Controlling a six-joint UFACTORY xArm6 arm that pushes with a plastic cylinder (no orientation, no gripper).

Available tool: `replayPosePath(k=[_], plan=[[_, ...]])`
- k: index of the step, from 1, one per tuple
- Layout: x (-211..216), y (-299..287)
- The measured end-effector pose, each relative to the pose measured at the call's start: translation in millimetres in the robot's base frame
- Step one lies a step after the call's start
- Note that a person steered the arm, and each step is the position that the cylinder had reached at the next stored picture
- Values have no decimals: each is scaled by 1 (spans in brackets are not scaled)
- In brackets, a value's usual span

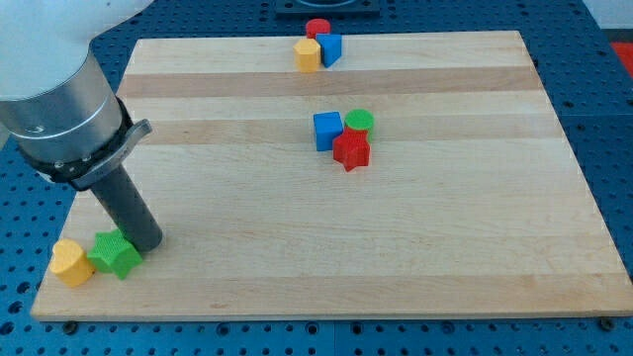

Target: Move the green circle towards the bottom left

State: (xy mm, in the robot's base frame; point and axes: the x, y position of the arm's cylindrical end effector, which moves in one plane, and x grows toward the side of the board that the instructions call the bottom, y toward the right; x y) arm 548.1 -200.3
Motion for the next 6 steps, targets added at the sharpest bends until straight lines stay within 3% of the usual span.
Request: replayPosePath(k=[3, 4, 6], plan=[[5, 5], [-5, 54], [-6, 220]])
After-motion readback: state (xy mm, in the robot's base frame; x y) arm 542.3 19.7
